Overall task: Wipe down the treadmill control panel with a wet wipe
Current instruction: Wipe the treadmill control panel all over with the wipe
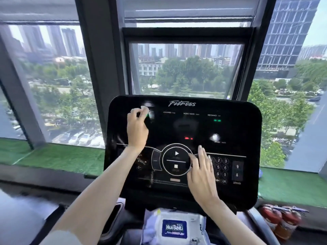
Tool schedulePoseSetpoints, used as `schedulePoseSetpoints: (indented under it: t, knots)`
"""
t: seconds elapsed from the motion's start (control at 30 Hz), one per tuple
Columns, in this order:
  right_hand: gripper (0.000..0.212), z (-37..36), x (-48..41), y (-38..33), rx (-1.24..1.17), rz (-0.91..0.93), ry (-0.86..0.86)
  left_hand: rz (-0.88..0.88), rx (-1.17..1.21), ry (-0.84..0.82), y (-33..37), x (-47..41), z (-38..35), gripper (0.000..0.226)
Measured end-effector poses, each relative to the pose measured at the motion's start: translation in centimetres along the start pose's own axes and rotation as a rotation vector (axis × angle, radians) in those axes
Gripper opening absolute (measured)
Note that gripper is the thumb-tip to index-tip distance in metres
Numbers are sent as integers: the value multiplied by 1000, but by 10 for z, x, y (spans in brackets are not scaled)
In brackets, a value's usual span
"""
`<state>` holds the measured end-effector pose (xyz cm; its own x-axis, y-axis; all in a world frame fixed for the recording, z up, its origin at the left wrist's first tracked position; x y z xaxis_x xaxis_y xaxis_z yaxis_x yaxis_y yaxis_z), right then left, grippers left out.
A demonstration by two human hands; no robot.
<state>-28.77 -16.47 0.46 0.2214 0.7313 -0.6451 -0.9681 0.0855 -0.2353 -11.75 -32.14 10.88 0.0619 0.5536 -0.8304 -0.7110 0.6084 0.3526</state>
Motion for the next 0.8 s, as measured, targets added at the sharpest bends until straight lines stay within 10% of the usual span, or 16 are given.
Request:
schedulePoseSetpoints:
  t: [0.23, 0.43, 0.57, 0.63, 0.8]
  knots:
    - [51, -21, 1, -29, 30, 39, -26, 395, -7, 116, -59, 51, 20, 61]
    - [51, -15, 9, -12, 69, 0, -20, -585, -29, -175, 47, 78, -14, 38]
    - [54, 1, 17, 20, 90, -77, 18, 315, 34, 85, -53, 32, 18, 57]
    - [56, 4, 21, 33, 99, -119, 16, 482, 47, 158, -50, 38, 22, 57]
    - [56, 8, 25, 49, 135, -153, -5, -589, 25, -228, 88, 85, -42, 65]
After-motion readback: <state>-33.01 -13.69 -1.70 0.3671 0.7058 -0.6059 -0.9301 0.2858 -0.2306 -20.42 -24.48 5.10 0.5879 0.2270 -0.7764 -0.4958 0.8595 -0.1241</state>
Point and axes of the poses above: each hand's wrist, its own x-axis away from the middle knuckle, its own z-axis out of the back of the hand, y = z × x, the point moved 8 cm from there along -x, towards the middle knuckle, and after that the axes turned 2 degrees about -x, right-handed, at the moved point
